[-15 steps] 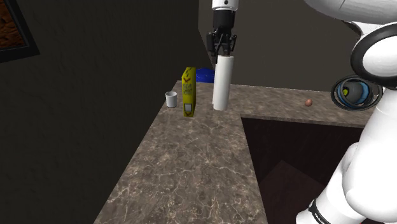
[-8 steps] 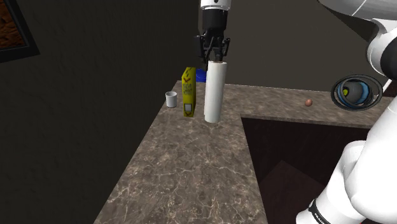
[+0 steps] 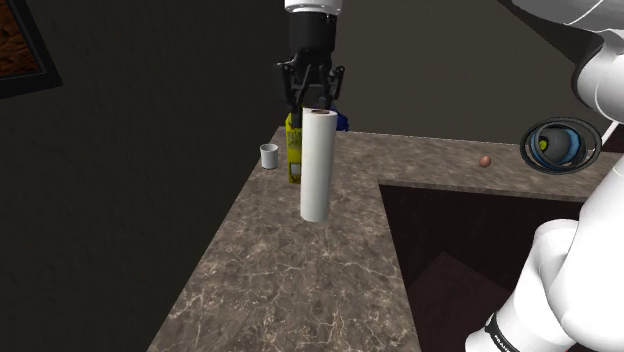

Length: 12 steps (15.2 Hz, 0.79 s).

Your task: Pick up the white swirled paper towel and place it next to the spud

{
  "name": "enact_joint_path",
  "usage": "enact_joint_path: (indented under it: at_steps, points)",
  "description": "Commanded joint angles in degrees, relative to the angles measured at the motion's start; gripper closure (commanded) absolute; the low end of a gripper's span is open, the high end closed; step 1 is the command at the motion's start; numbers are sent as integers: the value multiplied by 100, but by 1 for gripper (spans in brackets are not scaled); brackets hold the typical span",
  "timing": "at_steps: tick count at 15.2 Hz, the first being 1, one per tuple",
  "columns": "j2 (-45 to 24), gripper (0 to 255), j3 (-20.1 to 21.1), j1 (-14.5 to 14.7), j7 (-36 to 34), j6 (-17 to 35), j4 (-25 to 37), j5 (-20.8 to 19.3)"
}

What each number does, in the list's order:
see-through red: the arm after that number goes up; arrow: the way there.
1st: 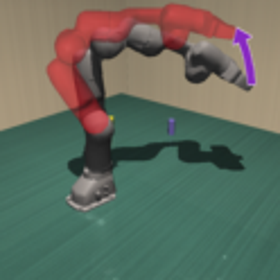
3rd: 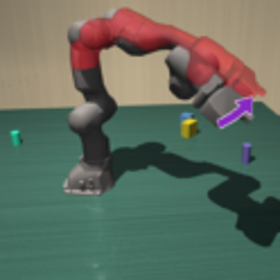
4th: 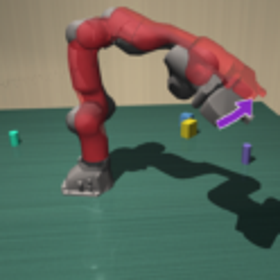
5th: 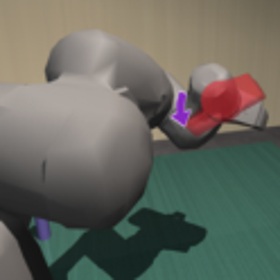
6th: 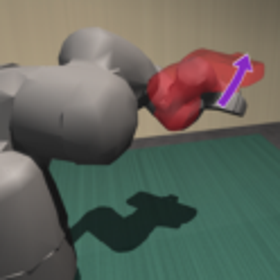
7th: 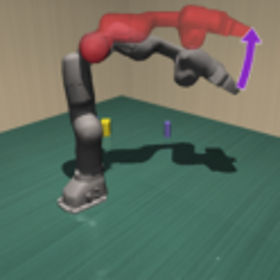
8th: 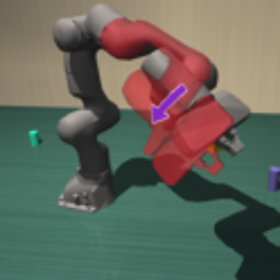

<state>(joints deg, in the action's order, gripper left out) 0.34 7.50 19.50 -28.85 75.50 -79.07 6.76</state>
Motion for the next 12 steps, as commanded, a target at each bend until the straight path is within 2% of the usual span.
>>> enact_joint_path:
  at_steps: [1, 7, 12]
  points:
    - [-14, 255, 138, 136, -292, -14, 64, 14]
    - [-318, 255, 580, 591, -1181, 39, 412, -18]
    - [-787, 255, 930, 1033, -1938, 11, 979, -154]
